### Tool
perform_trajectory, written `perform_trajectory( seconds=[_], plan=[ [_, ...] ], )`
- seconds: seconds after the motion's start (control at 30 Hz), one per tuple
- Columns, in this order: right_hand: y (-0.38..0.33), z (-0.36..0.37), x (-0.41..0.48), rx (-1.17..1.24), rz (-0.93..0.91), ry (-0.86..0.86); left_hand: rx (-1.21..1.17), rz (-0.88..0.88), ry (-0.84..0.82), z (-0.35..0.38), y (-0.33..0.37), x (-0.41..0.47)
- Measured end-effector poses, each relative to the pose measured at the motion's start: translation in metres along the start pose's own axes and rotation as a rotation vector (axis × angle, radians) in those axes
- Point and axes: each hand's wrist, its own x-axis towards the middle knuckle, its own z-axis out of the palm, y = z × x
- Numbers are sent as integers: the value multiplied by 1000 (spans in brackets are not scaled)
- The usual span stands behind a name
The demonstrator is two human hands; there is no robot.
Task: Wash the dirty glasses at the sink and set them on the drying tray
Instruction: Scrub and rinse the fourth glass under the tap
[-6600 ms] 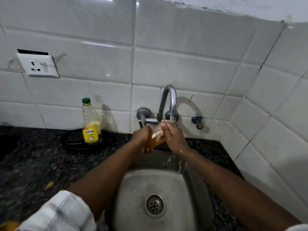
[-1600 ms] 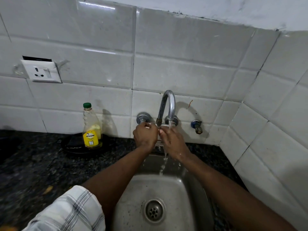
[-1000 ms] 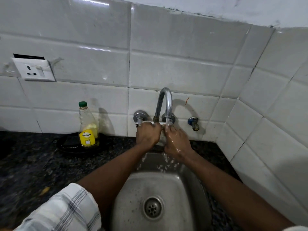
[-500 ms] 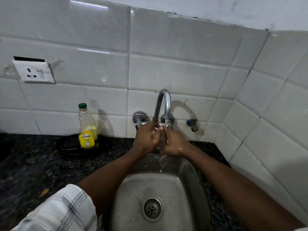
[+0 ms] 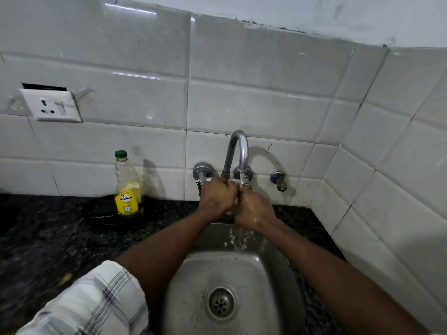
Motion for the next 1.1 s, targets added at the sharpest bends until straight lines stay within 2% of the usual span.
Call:
perform_trajectory(
  seconds=[0.07,0.17,0.2,0.23,0.33,0.43,0.5,0.6,0.7,0.77,0.83,0.97,1.1],
  plan=[
    [3,0,1,-1,-45,35,-10,61,41,2,-6,-4],
    [10,-12,-1,296,-23,-138,-74,384,99,-2,-18,-18],
    [10,-14,-3,360,4,-182,-78,429,93,-2,-21,-17],
    [9,-12,-5,364,36,-171,-79,408,76,-1,-19,-15],
    [5,-2,-9,242,107,-48,42,194,-18,3,-5,0],
    [8,2,-11,226,98,-22,141,139,-51,7,1,1],
    [12,1,-14,323,79,-75,102,144,-66,6,3,-5],
    [14,-2,-18,636,55,-173,34,134,-123,4,7,-7],
    [16,0,-19,779,72,-87,-217,16,-128,-5,6,-5],
    [15,3,-20,802,108,16,-392,-171,-66,-9,-1,-4],
    [12,9,-22,803,125,75,-364,-306,-5,-10,-13,-4],
    [2,21,-20,780,62,95,-293,-440,-15,-8,-28,-7],
    [-5,23,-15,791,55,170,-409,-552,-68,-6,-28,-13]
  ],
)
